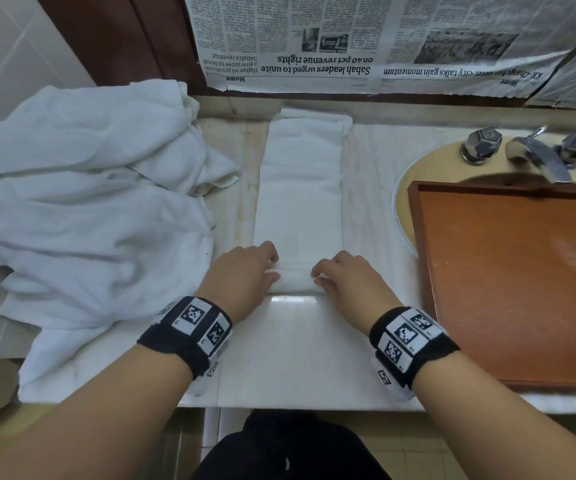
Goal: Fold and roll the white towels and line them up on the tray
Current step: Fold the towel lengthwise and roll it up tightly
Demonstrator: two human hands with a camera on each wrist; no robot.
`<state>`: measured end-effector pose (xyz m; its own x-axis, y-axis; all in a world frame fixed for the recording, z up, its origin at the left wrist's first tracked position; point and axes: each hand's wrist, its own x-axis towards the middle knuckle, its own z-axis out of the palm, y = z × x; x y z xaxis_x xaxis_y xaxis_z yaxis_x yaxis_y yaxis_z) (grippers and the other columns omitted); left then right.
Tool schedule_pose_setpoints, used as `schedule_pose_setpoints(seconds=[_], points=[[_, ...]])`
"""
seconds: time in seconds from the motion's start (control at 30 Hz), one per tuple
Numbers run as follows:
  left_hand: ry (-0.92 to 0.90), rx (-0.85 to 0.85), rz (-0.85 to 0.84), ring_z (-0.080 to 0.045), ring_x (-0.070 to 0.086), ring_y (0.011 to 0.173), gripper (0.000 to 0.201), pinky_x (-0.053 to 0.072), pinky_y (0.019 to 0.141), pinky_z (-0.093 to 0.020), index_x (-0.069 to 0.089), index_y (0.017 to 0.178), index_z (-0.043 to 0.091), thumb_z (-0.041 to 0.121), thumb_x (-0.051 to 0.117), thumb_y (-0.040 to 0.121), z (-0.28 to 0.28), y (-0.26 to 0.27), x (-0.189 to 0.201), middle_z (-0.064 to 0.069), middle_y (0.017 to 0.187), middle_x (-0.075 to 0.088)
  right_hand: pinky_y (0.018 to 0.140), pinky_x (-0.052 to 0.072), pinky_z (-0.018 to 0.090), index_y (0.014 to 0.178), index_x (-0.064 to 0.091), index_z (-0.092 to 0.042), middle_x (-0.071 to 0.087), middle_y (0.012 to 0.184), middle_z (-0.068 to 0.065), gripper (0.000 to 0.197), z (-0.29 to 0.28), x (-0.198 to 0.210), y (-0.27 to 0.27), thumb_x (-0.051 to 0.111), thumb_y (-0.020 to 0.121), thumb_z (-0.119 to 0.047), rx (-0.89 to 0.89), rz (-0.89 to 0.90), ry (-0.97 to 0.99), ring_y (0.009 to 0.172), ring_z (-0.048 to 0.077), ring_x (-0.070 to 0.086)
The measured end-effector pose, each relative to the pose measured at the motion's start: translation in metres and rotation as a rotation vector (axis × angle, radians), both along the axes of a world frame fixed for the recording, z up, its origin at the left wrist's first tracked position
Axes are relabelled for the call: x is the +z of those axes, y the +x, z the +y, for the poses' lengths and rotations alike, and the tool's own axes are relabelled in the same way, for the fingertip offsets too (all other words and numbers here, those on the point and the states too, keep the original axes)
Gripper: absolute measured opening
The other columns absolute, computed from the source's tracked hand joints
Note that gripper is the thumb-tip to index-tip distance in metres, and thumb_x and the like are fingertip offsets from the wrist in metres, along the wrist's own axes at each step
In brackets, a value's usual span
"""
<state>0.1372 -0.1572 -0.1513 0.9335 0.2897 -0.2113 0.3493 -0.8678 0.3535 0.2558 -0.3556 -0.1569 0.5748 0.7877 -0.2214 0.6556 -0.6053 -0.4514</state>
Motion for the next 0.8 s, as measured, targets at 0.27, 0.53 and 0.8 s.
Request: schedule_pose_setpoints(seconds=[0.27, 0.53, 0.8], points=[[0.358, -0.005, -0.149, -0.031, 0.054, 0.079, 0.023, 0.039, 0.06, -0.039, 0.072, 0.075, 0.015, 0.031, 0.072, 0.092, -0.013, 0.006, -0.011, -0.002, 0.086, 0.065, 0.092, 0.05, 0.048, 0.126, 0.068, -0.024, 0.052, 0.137, 0.016, 0.044, 0.007, -0.004, -0.004, 0.075, 0.083, -0.03, -0.042, -0.202, -0.12, 0.126, 0.037, 0.046], [0.214, -0.123, -0.111, -0.029, 0.05, 0.099, 0.054, 0.044, 0.073, -0.038, 0.082, 0.082, 0.027, 0.069, 0.049, 0.086, 0.01, 0.019, -0.009, -0.001, 0.109, 0.058, 0.097, 0.039, 0.034, 0.129, 0.063, -0.028, 0.042, 0.11, -0.005, 0.032, 0.019, 0.007, 0.04, 0.057, 0.098, -0.035, 0.071, 0.069, -0.15, 0.107, 0.018, 0.038], [0.069, 0.011, 0.011, -0.023, 0.053, 0.1, 0.044, 0.046, 0.087, -0.039, 0.076, 0.108, 0.027, 0.063, 0.054, 0.095, 0.023, 0.035, -0.007, 0.003, 0.102, 0.067, 0.083, 0.042, 0.034, 0.119, 0.053, -0.032, 0.054, 0.104, -0.003, 0.019, 0.027, 0.01, 0.048, 0.057, 0.1, -0.033, -0.021, 0.083, -0.066, 0.1, 0.022, 0.048]])
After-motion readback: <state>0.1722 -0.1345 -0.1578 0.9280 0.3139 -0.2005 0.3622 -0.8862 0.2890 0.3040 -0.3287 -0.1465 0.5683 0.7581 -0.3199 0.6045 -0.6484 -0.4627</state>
